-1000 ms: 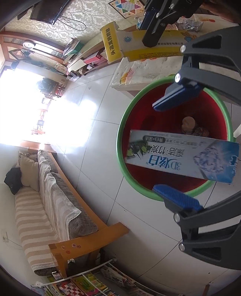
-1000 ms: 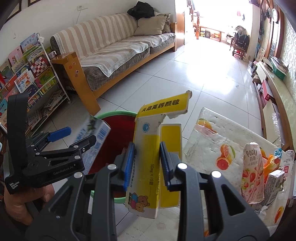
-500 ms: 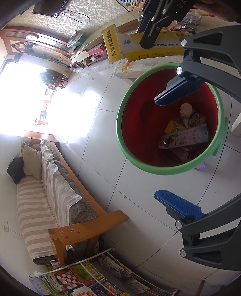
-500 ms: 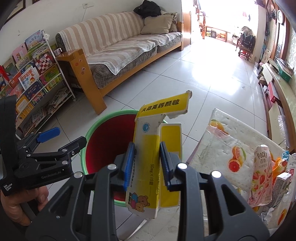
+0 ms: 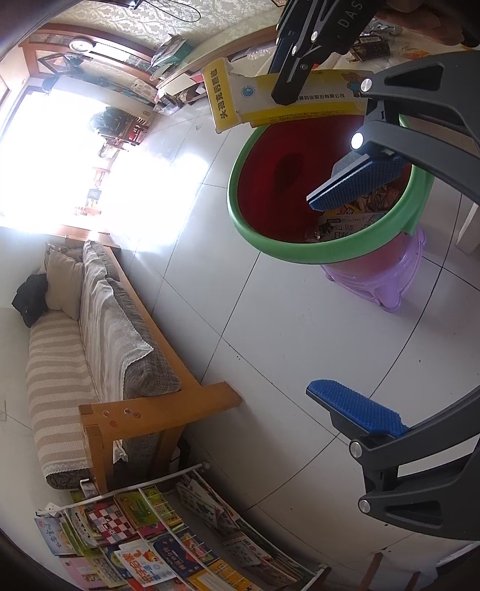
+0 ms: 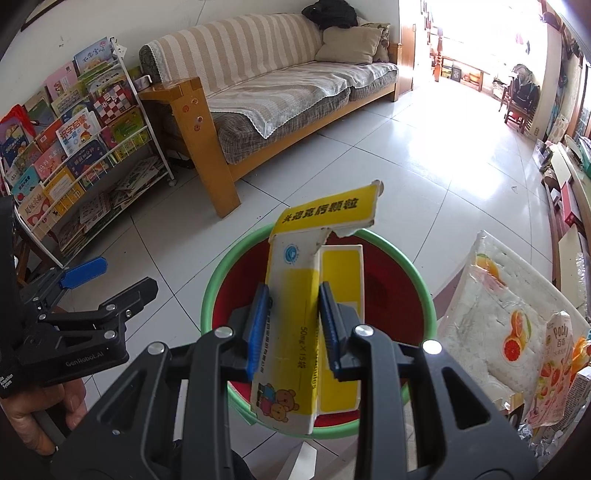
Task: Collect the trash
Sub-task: 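Lower the yellow box into the red bucket and open the right tool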
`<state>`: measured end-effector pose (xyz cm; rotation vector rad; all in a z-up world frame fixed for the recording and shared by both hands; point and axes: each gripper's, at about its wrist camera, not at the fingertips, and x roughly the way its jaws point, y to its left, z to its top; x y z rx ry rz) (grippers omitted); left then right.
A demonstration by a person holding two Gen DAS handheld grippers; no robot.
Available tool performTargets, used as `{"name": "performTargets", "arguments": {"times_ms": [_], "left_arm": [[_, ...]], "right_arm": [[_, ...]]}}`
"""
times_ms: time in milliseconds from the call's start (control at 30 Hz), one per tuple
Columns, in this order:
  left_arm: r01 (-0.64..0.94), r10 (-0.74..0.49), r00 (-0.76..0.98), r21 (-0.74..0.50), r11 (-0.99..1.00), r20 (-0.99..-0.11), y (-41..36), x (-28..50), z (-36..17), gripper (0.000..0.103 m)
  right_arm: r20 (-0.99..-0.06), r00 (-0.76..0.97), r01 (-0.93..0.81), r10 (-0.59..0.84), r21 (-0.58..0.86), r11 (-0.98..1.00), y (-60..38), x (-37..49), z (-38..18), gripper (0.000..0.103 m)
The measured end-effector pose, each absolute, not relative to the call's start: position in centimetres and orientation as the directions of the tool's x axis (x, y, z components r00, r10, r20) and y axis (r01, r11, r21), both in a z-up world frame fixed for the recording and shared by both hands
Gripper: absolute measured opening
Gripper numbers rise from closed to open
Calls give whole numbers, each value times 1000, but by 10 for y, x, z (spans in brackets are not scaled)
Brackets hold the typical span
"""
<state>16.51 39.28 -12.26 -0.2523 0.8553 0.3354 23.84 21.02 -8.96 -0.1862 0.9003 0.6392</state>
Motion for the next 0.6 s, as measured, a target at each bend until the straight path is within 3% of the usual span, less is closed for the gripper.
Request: {"name": "performTargets", "arguments": {"times_ms": [167, 267, 367, 600], "left_arm": [[-397, 197, 612, -82, 914, -766, 401, 163, -121, 89], [-398, 196, 613, -86, 913, -765, 403, 164, -121, 89], [-398, 195, 614, -86, 913, -765, 404, 164, -121, 89], [-389, 192, 615, -83, 917, -765, 394, 165, -121, 89]], "right_arm": [[-776, 451, -594, 442, 109, 797, 218, 238, -91, 28], [-777, 458, -588, 432, 99, 803, 220, 239, -91, 34], [-780, 451, -585, 434, 108, 804, 219, 240, -91, 53], [-764, 482, -571, 428, 97, 816, 213, 238, -85, 77]]}}
